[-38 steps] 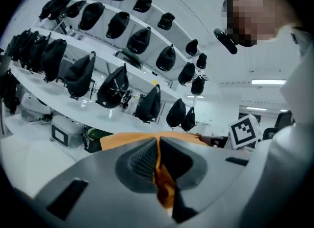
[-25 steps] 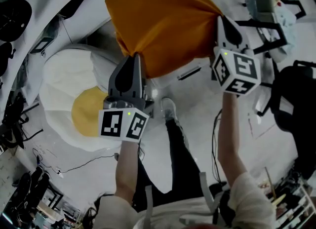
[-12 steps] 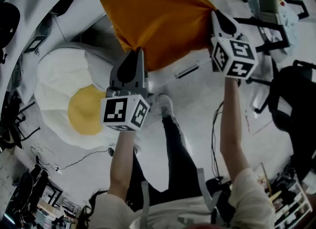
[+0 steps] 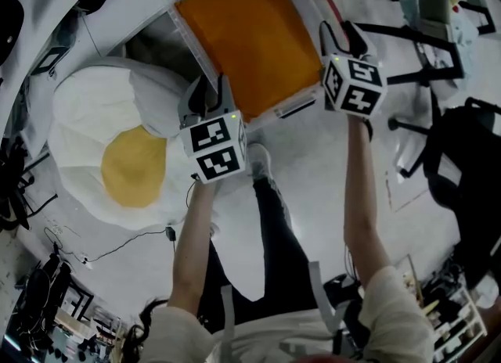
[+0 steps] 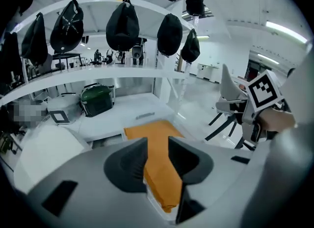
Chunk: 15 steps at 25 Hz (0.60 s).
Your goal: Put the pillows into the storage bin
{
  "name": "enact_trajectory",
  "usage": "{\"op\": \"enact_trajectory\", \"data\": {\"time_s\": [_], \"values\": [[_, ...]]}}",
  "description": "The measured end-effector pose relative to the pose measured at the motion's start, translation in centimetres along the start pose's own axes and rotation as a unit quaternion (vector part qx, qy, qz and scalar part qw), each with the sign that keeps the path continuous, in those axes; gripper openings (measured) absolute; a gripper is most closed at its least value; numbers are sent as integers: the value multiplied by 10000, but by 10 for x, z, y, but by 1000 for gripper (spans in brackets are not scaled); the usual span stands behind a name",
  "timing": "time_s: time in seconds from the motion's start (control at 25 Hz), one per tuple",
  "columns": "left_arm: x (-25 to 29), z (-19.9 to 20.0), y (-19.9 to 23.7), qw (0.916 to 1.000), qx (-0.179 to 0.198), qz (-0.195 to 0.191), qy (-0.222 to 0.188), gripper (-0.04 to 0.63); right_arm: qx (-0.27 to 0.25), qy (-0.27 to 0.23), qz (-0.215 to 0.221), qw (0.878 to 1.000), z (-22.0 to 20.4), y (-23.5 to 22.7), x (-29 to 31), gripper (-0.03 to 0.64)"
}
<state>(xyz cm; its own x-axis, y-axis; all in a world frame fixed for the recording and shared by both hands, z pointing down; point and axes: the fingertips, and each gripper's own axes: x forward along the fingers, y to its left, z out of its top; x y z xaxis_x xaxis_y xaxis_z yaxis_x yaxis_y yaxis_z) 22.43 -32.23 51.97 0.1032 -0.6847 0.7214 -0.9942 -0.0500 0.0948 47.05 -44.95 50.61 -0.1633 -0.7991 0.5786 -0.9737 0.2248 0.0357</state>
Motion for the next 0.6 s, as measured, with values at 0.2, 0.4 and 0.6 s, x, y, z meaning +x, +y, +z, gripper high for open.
{"op": "enact_trajectory", "data": {"time_s": [0.2, 0.4, 0.6], "values": [[-10, 5, -5, 9998, -87, -184, -93, 121, 81, 105, 204, 9997, -12, 13, -3, 173], [-25, 25, 0, 9991, -115, -166, -377, 110, 267, -167, 161, 9994, 12, 8, -16, 175], [-71, 58, 2, 9975, -213, -204, -644, 100, 381, -353, 384, 9979, 57, 21, -54, 173]]}}
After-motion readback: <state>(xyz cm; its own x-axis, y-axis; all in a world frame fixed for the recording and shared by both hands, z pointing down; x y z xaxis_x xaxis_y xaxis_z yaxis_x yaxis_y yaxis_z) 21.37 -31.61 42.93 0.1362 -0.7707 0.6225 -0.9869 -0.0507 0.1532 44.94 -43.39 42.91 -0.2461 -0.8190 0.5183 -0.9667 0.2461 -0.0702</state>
